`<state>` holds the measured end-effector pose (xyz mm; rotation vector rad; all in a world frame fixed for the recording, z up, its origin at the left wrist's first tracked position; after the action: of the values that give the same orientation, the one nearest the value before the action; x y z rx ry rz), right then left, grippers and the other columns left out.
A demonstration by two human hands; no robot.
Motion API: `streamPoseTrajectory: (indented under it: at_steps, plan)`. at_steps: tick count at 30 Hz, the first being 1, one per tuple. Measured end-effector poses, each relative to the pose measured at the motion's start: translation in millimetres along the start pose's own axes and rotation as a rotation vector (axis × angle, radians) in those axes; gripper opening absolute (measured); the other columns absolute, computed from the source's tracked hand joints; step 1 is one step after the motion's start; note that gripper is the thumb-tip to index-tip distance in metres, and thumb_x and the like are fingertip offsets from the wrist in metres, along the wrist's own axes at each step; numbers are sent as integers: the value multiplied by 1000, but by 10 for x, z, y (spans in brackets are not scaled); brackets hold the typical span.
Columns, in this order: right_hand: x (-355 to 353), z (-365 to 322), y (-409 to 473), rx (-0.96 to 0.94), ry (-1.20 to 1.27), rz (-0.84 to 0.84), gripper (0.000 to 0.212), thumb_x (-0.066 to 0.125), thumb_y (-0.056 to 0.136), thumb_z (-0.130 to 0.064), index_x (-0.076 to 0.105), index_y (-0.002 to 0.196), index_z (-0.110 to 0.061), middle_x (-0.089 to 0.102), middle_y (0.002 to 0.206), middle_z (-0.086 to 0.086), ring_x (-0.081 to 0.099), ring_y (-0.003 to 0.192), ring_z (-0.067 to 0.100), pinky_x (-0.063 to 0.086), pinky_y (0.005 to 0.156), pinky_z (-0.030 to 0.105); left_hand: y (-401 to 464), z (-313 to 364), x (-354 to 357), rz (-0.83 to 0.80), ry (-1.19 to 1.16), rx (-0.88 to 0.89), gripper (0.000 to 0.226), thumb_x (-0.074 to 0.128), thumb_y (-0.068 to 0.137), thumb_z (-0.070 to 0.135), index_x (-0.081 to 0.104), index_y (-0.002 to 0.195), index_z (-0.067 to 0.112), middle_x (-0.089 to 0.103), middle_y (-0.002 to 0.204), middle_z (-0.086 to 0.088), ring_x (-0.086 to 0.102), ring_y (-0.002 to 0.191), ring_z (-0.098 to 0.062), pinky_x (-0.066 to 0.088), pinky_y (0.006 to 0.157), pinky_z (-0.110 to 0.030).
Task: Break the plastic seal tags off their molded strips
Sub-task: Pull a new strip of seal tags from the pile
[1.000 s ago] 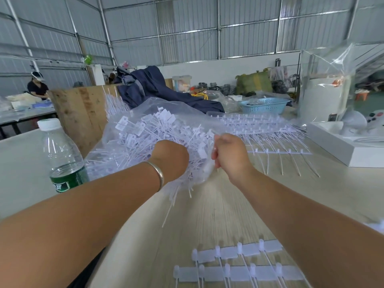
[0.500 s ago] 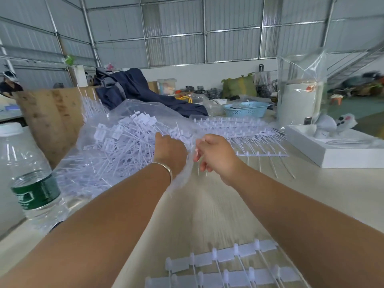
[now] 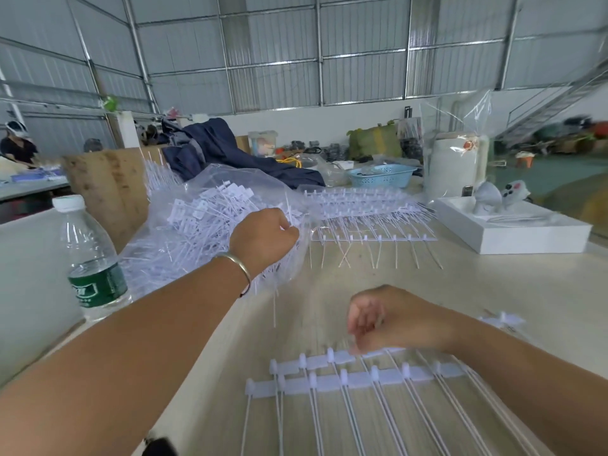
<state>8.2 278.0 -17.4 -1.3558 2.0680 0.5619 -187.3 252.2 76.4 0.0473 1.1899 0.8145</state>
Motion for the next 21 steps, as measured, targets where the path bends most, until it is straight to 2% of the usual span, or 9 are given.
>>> streamPoseTrajectory:
  at_steps: [2, 4, 6, 9, 12, 15, 18, 21]
  plan:
    - [136, 93, -228, 9, -123, -108, 29, 85, 66, -26, 66, 86, -32, 64, 91, -15, 59, 88, 1, 42, 73, 13, -248, 91, -8, 51, -75, 40, 9, 55, 86, 30, 64, 86, 27, 60, 72, 11, 59, 75, -17, 44, 67, -28]
    - [184, 181, -400, 14, -198, -126, 40, 84, 61, -36, 65, 96, -38, 56, 99, -22, 52, 98, -6, 39, 78, 11, -511, 194, 63, 55, -146, 89, 9, 56, 85, 27, 65, 81, 28, 60, 66, 12, 59, 71, -12, 44, 65, -26]
    - [153, 192, -497, -36, -278, -56, 40, 82, 64, -33, 65, 100, -36, 53, 100, -22, 49, 102, -5, 41, 84, 14, -788, 298, 214, -5, -218, 141, 11, 57, 85, 26, 67, 81, 27, 61, 62, 12, 59, 64, -6, 46, 62, -24]
    - [81, 141, -521, -129, -490, 67, 28, 73, 79, -19, 68, 107, -22, 56, 97, -13, 53, 99, 7, 41, 85, 21, -1128, 458, 547, -201, -247, 223, 10, 59, 85, 28, 67, 80, 29, 62, 64, 16, 59, 61, -1, 52, 65, -27]
    - [29, 198, -453, -104, -666, 109, 21, 61, 89, -19, 67, 108, -21, 51, 94, -12, 52, 102, 11, 34, 75, 20, -1263, 515, 764, -333, -228, 258, 8, 62, 84, 25, 69, 81, 27, 64, 80, 14, 62, 77, -5, 54, 77, -33]
    - [-42, 286, -367, -62, -788, 140, 21, 54, 93, -19, 63, 111, -24, 49, 99, -11, 48, 107, 11, 32, 76, 22, -1240, 476, 765, -304, -194, 281, 14, 64, 87, 25, 70, 99, 22, 57, 101, 10, 56, 99, -8, 45, 90, -27]
    - [-73, 404, -375, -55, -696, 210, 23, 53, 93, -15, 65, 112, -19, 56, 108, -3, 49, 107, 16, 40, 88, 27, -1201, 318, 729, -254, -50, 312, 35, 58, 91, 28, 58, 126, 25, 48, 127, 10, 39, 122, -9, 32, 100, -23]
    - [-166, 438, -472, -106, -542, 369, 24, 61, 89, -13, 70, 112, -16, 58, 109, -2, 52, 105, 17, 42, 92, 31, -1179, 103, 780, -281, 137, 321, 49, 51, 96, 34, 43, 143, 25, 41, 145, 8, 32, 135, -14, 31, 107, -29]
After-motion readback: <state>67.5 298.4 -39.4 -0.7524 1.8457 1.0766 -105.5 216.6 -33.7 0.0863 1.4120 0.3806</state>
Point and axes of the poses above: each hand's wrist, its own y-axis towards the middle knuckle, its own x-axis out of the palm, z = x × y, the point moved 9 cm from there along y, towards the middle knuckle
